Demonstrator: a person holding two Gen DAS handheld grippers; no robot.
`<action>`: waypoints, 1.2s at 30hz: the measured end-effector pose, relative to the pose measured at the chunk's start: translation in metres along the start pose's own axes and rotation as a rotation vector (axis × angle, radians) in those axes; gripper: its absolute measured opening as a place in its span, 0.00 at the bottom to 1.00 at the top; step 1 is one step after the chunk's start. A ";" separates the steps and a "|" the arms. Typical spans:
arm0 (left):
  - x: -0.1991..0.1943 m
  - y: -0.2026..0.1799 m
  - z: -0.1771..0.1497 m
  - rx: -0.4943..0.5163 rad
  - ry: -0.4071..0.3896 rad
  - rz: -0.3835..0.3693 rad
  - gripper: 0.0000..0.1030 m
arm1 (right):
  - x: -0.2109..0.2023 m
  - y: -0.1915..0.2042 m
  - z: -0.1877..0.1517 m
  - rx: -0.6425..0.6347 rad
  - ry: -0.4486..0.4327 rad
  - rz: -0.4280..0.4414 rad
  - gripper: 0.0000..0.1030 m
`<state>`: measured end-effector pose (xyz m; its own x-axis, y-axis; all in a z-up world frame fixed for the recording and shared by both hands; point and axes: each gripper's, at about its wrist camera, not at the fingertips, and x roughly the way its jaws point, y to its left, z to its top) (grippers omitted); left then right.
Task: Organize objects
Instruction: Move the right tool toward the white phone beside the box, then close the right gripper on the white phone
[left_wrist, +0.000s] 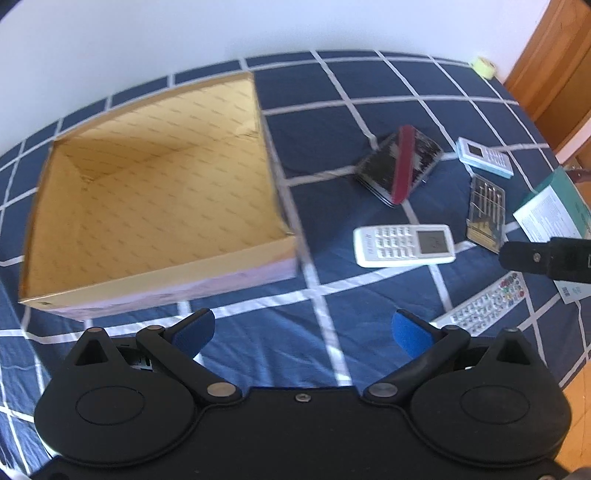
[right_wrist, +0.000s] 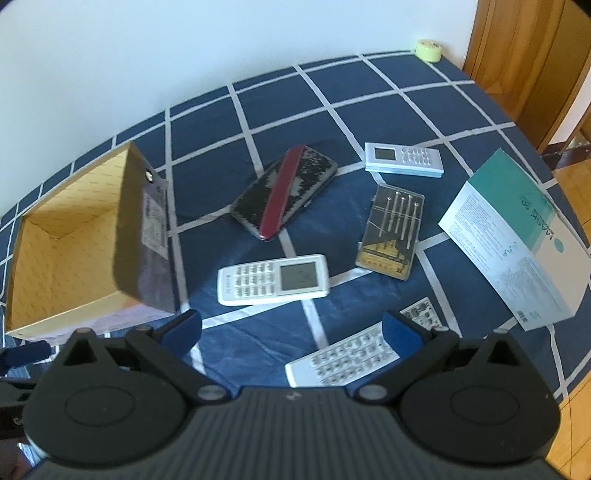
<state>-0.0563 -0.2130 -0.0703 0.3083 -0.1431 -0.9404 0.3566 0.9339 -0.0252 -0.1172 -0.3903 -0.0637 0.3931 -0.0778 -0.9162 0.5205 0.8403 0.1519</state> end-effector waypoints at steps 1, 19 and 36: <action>0.004 -0.006 0.002 0.005 0.005 0.000 1.00 | 0.004 -0.005 0.002 0.002 0.008 0.003 1.00; 0.086 -0.052 0.054 0.051 0.146 -0.065 1.00 | 0.079 -0.038 0.046 0.026 0.157 0.090 0.98; 0.147 -0.071 0.079 0.098 0.242 -0.092 0.98 | 0.155 -0.036 0.065 0.027 0.302 0.130 0.76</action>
<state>0.0333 -0.3264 -0.1795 0.0550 -0.1320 -0.9897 0.4604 0.8829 -0.0922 -0.0259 -0.4669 -0.1873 0.2167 0.1955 -0.9565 0.5025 0.8176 0.2810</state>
